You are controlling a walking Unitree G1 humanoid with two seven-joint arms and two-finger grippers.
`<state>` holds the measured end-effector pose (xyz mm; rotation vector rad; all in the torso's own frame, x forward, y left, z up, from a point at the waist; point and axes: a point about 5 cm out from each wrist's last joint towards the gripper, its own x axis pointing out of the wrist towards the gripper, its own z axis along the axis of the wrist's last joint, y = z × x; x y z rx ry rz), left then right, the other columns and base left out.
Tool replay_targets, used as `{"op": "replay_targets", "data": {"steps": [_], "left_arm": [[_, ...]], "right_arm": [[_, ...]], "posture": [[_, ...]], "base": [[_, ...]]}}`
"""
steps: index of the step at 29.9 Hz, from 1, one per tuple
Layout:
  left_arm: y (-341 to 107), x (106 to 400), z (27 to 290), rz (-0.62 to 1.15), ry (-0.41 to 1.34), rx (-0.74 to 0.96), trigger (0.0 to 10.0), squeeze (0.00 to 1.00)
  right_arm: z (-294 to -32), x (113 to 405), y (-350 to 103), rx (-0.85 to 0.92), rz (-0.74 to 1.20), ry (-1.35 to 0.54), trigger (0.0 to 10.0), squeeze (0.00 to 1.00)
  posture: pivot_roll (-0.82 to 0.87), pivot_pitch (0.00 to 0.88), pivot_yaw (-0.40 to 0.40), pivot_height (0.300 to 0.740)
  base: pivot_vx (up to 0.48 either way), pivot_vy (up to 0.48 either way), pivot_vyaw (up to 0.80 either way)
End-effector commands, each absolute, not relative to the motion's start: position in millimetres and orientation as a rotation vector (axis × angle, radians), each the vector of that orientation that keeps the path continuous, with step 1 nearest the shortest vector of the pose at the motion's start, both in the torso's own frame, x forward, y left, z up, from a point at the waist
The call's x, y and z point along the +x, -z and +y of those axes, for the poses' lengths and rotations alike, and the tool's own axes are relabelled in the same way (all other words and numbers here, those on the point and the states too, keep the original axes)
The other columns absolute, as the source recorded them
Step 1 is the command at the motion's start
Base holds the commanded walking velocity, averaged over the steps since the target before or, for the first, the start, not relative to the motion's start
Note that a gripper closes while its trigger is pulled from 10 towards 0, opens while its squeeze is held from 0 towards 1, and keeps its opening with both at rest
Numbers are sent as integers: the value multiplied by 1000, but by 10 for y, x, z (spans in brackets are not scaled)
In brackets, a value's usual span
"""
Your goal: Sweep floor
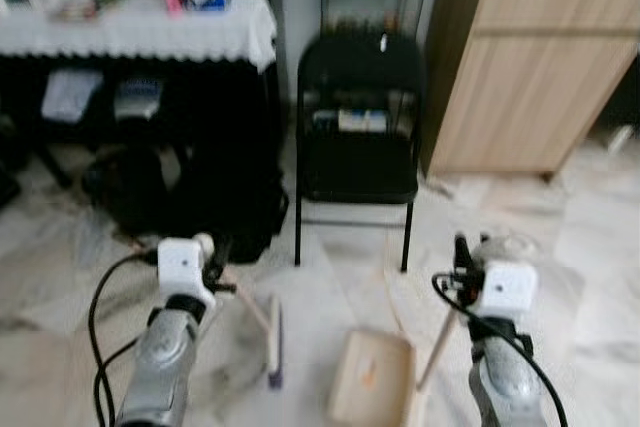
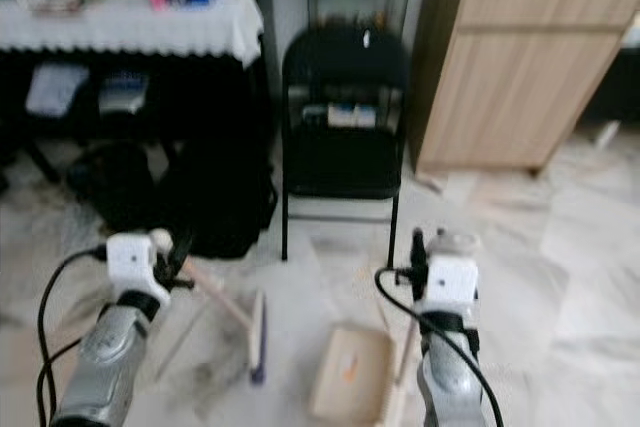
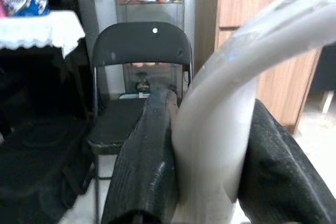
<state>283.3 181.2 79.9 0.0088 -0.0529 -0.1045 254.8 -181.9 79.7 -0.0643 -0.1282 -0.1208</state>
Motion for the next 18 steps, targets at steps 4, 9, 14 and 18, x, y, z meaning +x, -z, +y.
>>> {"op": "replay_targets", "data": {"steps": [4, 9, 14, 18], "left_arm": [[-899, 2865, 1770, -102, 123, 10, 10000, 0], [-895, 2856, 1763, -100, 120, 9, 10000, 0], [-882, 2840, 1755, -96, 116, 5, 10000, 0], [-884, 2841, 1756, -96, 115, 3, 10000, 0]], "right_arm": [[-1839, 2542, -831, -56, -152, 125, 10000, 0], [-1851, 2544, -837, -59, -155, 126, 10000, 0], [-1854, 2547, -849, -60, -158, 123, 10000, 0], [-1854, 2546, -851, -61, -158, 126, 10000, 0]], "posture": [[-47, 0, 54, 740], [-48, 0, 46, 740], [-55, 0, 45, 740], [-56, 0, 47, 740]], "base": [[0, 480, 0], [0, 480, 0], [0, 480, 0], [0, 480, 0]]}}
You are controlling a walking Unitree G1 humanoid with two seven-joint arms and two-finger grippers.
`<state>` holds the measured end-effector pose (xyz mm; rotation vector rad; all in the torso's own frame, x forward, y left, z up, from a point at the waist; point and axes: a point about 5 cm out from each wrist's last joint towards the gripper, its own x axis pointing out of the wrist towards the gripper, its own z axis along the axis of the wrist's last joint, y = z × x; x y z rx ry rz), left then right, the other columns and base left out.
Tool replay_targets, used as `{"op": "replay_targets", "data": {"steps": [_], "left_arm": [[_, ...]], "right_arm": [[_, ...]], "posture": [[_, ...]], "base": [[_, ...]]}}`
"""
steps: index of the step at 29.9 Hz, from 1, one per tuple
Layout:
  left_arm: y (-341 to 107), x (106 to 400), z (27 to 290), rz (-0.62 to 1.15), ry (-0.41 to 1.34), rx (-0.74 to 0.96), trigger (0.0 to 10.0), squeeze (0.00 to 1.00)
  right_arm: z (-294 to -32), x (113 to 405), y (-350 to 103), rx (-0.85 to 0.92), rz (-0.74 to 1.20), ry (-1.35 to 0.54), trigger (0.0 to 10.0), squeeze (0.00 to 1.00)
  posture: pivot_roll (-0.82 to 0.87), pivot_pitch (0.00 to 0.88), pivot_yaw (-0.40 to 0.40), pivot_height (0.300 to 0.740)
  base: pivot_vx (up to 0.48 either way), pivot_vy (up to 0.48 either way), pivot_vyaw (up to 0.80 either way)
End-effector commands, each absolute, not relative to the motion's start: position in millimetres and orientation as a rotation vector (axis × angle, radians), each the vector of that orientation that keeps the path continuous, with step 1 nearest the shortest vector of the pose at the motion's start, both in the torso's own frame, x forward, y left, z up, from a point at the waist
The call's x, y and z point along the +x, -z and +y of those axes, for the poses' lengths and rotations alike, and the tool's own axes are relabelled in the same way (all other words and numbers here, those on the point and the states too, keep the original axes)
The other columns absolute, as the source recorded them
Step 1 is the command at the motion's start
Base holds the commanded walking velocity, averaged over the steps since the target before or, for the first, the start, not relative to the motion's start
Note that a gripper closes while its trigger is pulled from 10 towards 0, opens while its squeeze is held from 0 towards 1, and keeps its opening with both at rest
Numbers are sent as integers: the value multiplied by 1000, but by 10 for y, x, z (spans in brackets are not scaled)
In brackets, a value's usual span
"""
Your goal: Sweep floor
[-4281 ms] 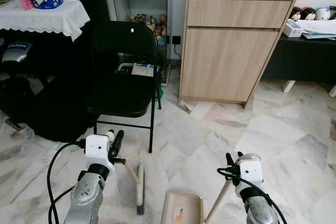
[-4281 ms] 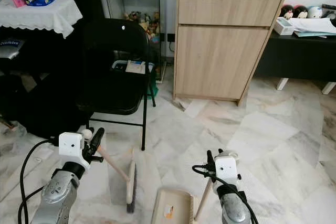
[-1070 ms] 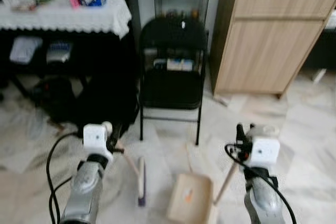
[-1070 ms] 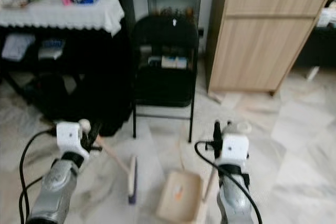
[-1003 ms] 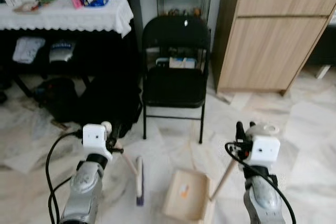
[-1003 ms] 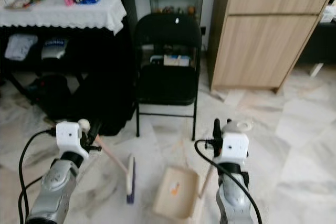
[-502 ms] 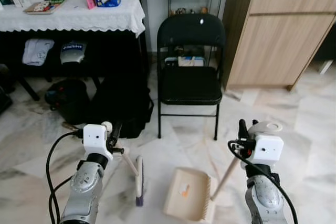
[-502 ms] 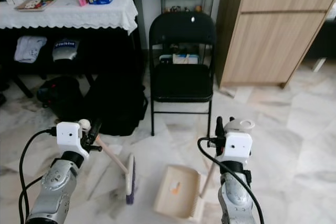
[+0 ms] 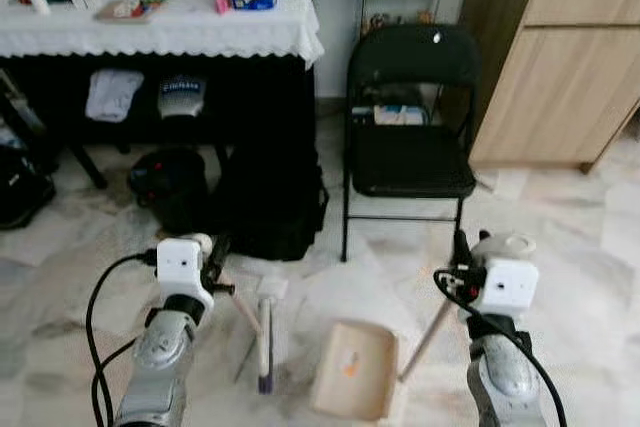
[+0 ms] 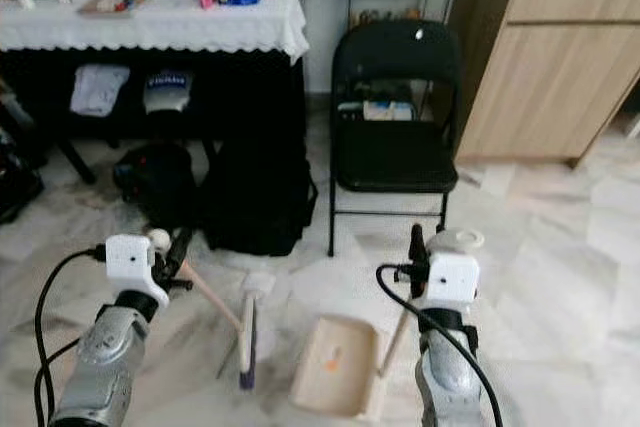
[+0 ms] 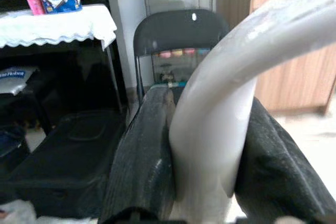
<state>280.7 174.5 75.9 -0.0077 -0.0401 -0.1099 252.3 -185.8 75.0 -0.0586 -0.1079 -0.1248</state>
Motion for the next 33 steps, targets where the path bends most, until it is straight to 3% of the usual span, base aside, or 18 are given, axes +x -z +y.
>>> {"op": "replay_targets", "data": {"steps": [1, 21, 33], "left_arm": [[-887, 2843, 1759, -96, 114, 3, 10000, 0], [-890, 2848, 1767, -94, 116, 8, 10000, 0], [-883, 2825, 1736, -101, 129, 10, 10000, 0]], "right_arm": [[-1852, 2546, -852, -61, -159, 126, 10000, 0], [-1801, 2549, -845, -53, -150, 118, 10000, 0], [-1833, 2551, -852, -55, -146, 121, 10000, 0]], "posture": [[-57, 0, 48, 740], [-54, 0, 51, 740], [-56, 0, 43, 740]], "base": [[0, 480, 0], [0, 478, 0], [0, 53, 0]]}}
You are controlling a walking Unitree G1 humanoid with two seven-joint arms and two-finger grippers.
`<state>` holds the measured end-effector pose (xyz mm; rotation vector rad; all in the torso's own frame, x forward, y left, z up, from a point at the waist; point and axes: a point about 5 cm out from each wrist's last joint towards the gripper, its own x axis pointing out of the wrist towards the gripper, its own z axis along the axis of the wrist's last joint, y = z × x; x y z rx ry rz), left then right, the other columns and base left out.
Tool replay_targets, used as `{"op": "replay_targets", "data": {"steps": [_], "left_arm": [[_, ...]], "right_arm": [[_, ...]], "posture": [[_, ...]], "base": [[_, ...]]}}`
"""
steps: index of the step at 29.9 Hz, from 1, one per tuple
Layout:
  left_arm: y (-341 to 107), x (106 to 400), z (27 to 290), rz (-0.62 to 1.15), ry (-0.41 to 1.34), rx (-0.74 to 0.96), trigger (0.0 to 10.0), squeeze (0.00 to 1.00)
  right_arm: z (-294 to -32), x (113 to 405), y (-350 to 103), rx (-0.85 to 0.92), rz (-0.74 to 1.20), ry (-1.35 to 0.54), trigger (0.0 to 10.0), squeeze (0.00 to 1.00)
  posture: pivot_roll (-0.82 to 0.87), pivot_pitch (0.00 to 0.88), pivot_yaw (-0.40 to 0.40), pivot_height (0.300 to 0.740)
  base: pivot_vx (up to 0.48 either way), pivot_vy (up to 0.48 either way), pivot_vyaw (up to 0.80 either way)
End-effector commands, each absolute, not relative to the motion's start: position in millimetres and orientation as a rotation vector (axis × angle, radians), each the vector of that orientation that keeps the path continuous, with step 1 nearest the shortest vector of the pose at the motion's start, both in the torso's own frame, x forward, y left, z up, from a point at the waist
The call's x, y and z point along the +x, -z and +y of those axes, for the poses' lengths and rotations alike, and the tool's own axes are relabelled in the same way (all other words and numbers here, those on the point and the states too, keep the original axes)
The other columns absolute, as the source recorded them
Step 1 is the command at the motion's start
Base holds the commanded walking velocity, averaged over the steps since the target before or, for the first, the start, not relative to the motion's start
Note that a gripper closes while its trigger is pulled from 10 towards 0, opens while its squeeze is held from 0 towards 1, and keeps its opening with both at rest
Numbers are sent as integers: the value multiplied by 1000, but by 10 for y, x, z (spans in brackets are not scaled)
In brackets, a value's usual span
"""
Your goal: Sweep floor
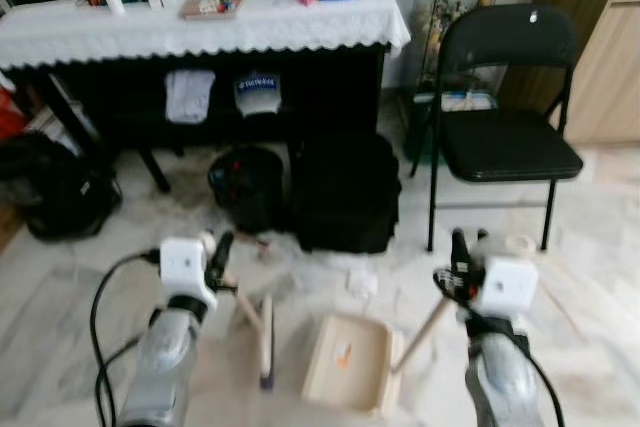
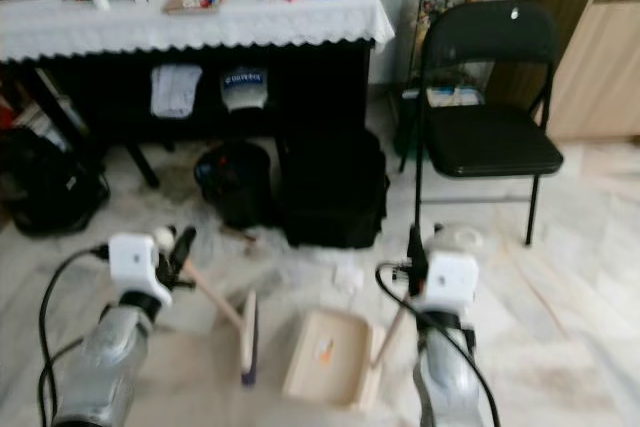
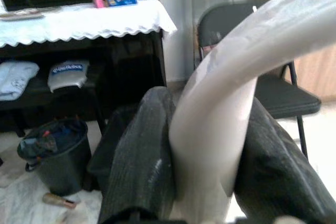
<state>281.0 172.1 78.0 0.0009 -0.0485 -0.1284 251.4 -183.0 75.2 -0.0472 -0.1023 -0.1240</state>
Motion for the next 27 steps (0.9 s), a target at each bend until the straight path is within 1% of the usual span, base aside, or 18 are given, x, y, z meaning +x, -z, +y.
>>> {"op": "replay_targets", "data": {"steps": [1, 10, 12, 15, 20, 24, 27], "left_arm": [[-881, 2823, 1738, -99, 128, 10, 10000, 0], [-872, 2821, 1732, -98, 129, 7, 10000, 0], [-873, 2821, 1736, -99, 129, 8, 10000, 0], [-875, 2819, 1752, -99, 126, 6, 10000, 0], [-865, 2808, 1750, -95, 128, 6, 10000, 0], [-859, 2808, 1742, -94, 130, 6, 10000, 0], [-863, 2811, 1735, -95, 131, 3, 10000, 0]], "right_arm": [[-1832, 2552, -854, -55, -146, 121, 10000, 0], [-1844, 2561, -865, -61, -146, 116, 10000, 0], [-1855, 2564, -869, -62, -146, 118, 10000, 0], [-1915, 2571, -886, -6, -146, 156, 10000, 0], [-1938, 2562, -865, -37, -132, 151, 10000, 0], [-1895, 2559, -854, -54, -127, 122, 10000, 0], [-1867, 2558, -850, -51, -124, 118, 10000, 0]], "posture": [[-56, 0, 43, 740], [-62, 0, 41, 740], [-65, 0, 41, 740], [-64, 0, 40, 740], [-64, 0, 41, 740], [-66, 0, 41, 740], [-66, 0, 41, 740]], "base": [[0, 0, 0], [0, 0, 0], [240, 0, 0], [255, 0, 0], [262, 0, 0], [264, 0, 0], [262, 0, 800]]}}
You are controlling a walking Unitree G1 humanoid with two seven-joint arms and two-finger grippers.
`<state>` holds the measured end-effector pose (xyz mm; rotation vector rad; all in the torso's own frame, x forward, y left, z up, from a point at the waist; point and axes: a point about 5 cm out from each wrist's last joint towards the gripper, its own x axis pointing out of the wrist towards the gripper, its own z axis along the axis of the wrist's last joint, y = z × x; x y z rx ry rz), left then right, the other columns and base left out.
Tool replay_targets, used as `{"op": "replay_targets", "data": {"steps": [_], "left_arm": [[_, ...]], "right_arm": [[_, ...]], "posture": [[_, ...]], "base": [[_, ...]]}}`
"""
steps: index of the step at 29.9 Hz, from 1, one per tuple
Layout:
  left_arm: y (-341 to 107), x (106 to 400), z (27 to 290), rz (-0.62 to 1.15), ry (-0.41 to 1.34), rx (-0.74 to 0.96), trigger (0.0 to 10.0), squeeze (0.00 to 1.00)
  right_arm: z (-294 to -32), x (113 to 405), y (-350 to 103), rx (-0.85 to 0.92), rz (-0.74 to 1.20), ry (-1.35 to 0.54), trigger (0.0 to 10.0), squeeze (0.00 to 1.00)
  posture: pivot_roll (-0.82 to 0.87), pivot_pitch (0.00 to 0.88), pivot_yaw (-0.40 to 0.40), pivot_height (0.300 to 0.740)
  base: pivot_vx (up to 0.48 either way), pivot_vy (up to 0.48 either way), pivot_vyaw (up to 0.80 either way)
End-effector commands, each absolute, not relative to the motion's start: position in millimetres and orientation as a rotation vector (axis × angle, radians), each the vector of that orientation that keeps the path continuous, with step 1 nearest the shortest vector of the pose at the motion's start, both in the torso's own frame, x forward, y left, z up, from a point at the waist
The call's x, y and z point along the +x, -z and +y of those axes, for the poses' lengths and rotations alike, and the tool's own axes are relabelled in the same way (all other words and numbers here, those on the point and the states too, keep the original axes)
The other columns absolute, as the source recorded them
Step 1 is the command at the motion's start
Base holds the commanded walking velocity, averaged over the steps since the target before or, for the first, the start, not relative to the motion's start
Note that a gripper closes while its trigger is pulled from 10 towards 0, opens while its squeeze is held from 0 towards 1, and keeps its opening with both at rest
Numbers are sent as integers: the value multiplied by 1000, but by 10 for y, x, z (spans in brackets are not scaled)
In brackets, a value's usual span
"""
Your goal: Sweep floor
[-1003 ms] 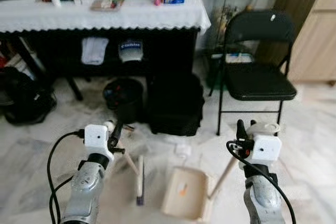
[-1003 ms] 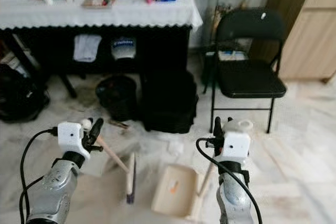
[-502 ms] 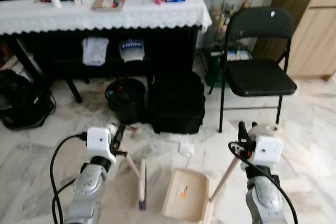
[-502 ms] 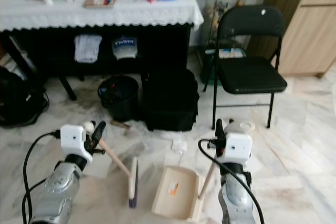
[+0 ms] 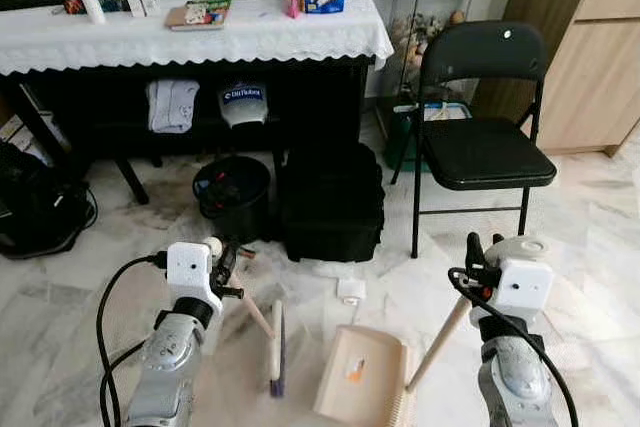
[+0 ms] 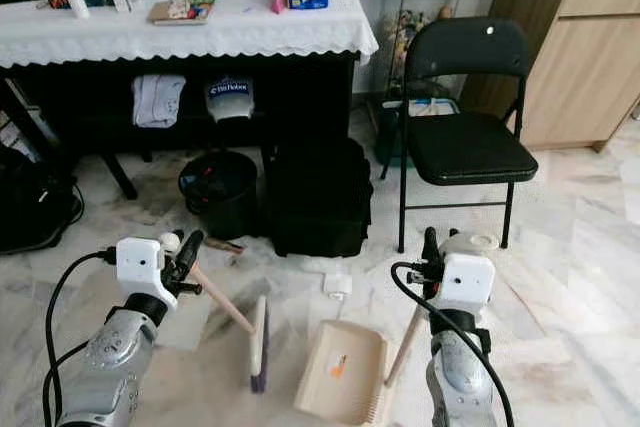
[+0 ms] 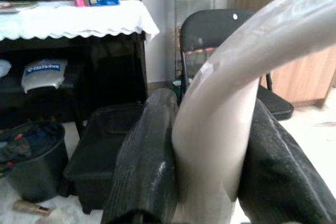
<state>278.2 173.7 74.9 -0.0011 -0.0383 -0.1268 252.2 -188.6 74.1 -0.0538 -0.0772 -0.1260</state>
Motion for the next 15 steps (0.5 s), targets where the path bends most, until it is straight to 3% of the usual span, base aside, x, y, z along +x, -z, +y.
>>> {"op": "replay_targets", "data": {"steps": [1, 15], "left_arm": [[-863, 2811, 1734, -95, 131, 2, 10000, 0], [-854, 2814, 1736, -90, 125, -1, 10000, 0]], "right_arm": [[-1867, 2559, -845, -32, -123, 123, 10000, 0], [-1870, 2575, -843, -21, -112, 96, 10000, 0]], "posture": [[-65, 0, 41, 740], [-68, 0, 35, 740]], "base": [[262, 0, 0], [261, 0, 0]]}}
